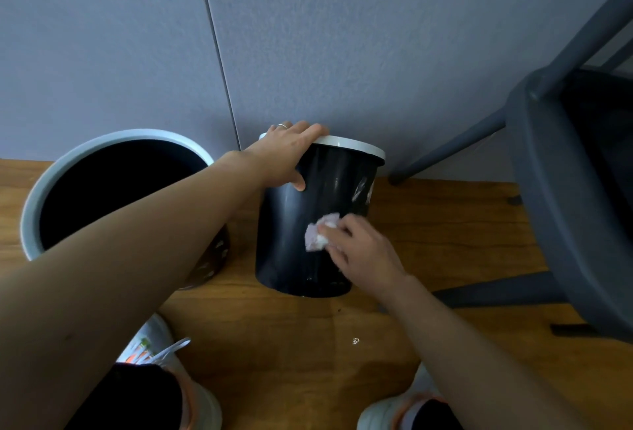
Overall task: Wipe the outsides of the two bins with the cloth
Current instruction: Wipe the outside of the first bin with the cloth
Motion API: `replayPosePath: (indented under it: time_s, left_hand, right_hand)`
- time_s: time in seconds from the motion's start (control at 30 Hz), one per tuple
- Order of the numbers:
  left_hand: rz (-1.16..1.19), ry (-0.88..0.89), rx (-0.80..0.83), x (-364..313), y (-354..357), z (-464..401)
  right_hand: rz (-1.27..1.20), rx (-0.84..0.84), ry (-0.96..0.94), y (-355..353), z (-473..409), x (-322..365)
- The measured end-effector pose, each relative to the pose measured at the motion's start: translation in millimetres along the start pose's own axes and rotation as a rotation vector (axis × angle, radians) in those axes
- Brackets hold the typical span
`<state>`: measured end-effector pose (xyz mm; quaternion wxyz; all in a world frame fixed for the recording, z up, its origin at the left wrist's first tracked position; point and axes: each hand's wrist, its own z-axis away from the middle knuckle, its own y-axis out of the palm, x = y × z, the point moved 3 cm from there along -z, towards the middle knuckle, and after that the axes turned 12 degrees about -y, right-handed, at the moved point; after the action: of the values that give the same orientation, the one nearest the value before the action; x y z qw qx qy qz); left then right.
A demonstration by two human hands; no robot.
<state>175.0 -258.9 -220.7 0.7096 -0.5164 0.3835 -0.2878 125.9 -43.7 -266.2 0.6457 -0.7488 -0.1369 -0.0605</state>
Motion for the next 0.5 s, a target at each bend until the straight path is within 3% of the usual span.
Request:
replayPosePath:
  time_s: [0.1,0.2,0.27,0.4,0.5]
  left_hand:
    - [0.011,0.003,-0.002,1.3,-0.4,-0.5]
    - [0.028,0.014,0.003,1.1,0.8,-1.2]
    - [0.026,0.005,0.005,1.8,1.0,-1.7]
    - [0.012,-0.005,0.000,2.4,1.3,-1.6]
    - [0.011,0.001,-0.003,0.6,1.2,-1.8]
  right_hand:
    - [-0.018,0.196,-0.135,20.7,22.0,23.4]
    - [-0.010,0.250,-0.264,26.4,27.1,31.7]
    - [0.007,0.193,-0.214,19.7,17.0,22.3]
    - [0.005,-0.124,0.080,-12.9,-12.9,-13.0]
    - [0.034,-0.177,0.107,-20.7,-22.6,-20.2]
